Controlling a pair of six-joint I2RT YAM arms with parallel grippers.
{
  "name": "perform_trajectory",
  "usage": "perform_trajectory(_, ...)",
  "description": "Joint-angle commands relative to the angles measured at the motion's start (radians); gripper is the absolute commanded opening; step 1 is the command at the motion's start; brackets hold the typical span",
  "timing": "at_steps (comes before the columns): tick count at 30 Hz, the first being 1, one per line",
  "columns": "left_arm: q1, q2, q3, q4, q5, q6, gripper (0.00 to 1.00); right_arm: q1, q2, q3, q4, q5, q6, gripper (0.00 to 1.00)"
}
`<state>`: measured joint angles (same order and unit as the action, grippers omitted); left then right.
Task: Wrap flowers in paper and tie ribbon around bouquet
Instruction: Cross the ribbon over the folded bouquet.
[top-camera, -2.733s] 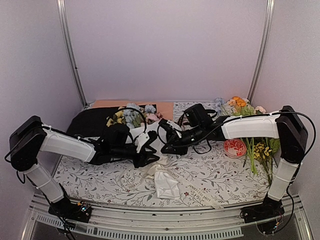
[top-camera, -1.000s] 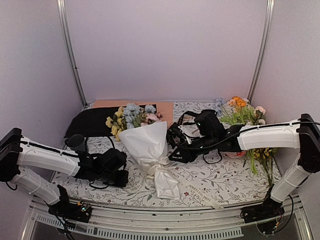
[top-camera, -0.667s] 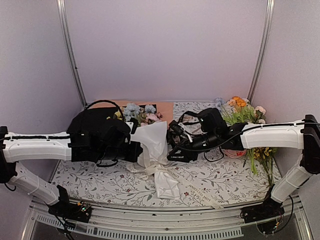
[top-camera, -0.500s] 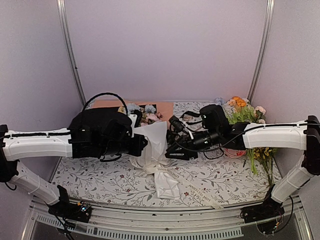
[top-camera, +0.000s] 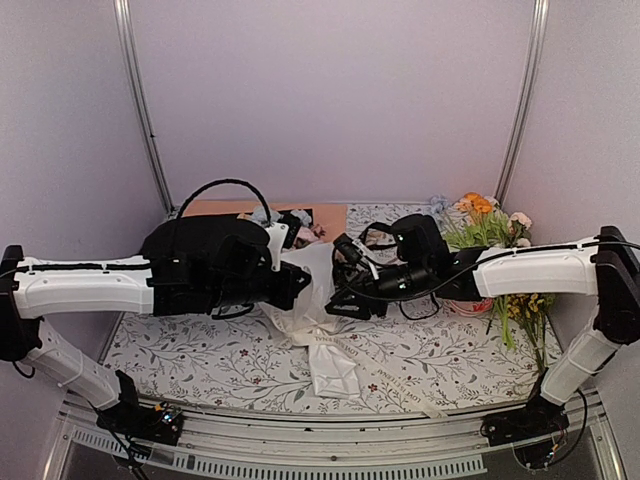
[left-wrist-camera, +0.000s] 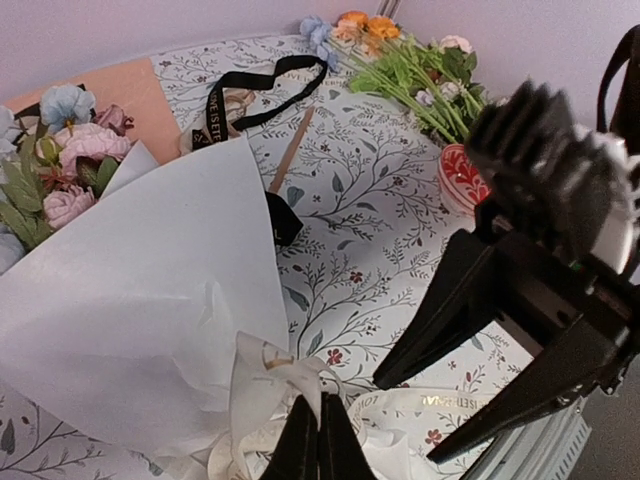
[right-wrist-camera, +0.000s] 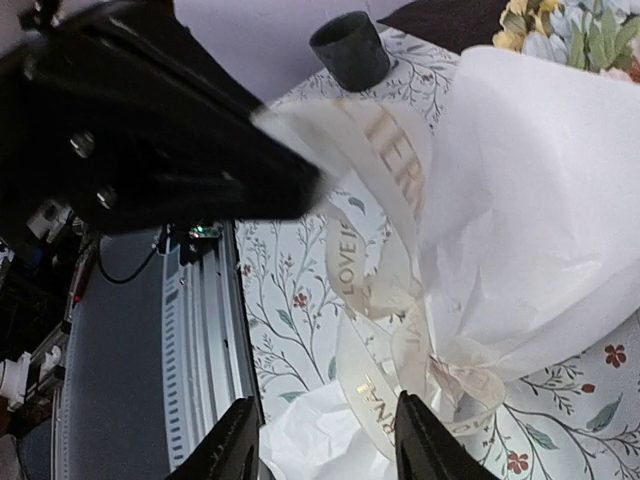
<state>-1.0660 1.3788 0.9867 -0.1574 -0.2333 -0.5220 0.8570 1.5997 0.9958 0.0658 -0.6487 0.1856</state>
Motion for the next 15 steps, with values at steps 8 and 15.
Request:
perform_trajectory(8,-0.005,0.001,-0.028,-0.002,-0.039,0.003,0.0,-0.009,0.165,-0.028,-0.202,0.091,-0.135,0.6)
perform_trajectory(15,0.003,-0.02,-0.06,0.004,-0.05,-0.02,0.0,-0.008,0.202,-0.027,-0.098,0.038,-0.192,0.61)
